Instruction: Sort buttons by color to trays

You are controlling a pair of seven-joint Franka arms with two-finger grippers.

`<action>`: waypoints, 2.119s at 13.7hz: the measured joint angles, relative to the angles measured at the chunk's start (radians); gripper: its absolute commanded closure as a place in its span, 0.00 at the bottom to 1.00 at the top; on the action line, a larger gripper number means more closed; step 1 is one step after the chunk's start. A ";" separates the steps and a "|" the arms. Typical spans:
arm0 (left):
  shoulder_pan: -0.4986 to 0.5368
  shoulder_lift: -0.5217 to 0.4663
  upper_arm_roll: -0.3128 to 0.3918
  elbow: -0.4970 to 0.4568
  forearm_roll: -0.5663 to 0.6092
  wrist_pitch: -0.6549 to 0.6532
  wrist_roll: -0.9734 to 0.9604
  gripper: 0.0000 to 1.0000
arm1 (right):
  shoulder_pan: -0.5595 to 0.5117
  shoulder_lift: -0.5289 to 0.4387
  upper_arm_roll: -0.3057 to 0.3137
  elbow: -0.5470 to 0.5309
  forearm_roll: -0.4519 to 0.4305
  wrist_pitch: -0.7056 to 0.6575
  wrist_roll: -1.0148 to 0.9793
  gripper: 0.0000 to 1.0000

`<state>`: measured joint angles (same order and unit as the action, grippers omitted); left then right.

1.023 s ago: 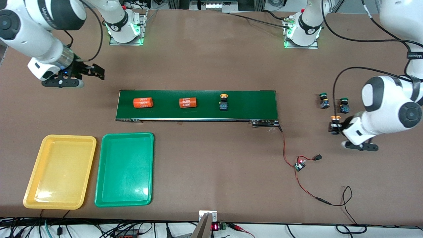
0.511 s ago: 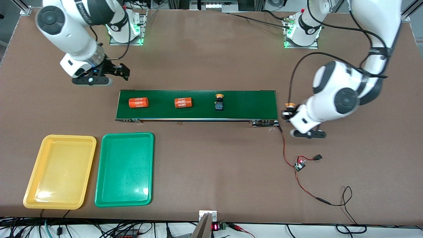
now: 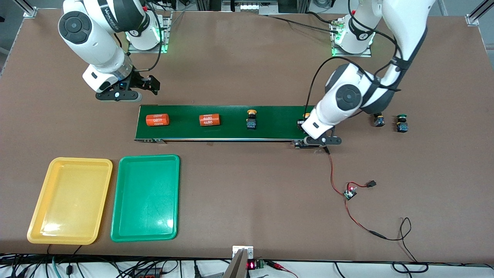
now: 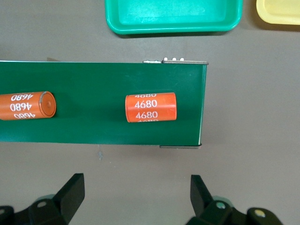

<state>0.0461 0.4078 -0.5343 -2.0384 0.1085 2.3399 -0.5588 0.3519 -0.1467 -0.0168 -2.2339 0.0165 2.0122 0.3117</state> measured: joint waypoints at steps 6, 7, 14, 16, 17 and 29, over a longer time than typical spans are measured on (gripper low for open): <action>-0.021 0.013 -0.004 -0.058 0.050 0.080 -0.105 0.00 | -0.003 -0.007 -0.012 0.000 0.000 -0.027 0.000 0.00; -0.021 0.013 -0.004 -0.058 0.050 0.080 -0.116 0.00 | -0.006 -0.008 -0.012 0.000 0.000 -0.029 0.000 0.00; -0.019 0.005 -0.007 -0.015 0.050 0.073 -0.180 0.00 | -0.009 -0.002 -0.013 0.000 0.000 -0.014 0.001 0.00; -0.015 0.000 -0.007 0.048 0.050 -0.012 -0.188 0.00 | -0.006 0.001 -0.008 0.000 0.000 0.009 0.027 0.00; -0.009 -0.003 -0.007 0.092 0.050 -0.084 -0.188 0.00 | -0.002 0.005 -0.003 0.000 0.000 0.021 0.051 0.00; 0.073 -0.042 0.338 0.239 0.058 -0.442 0.500 0.00 | 0.167 0.225 0.090 0.119 0.001 0.214 0.392 0.00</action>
<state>0.1186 0.3662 -0.1964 -1.7993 0.1663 1.8983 -0.0585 0.5191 0.0783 0.0731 -2.1146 0.0177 2.2265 0.7033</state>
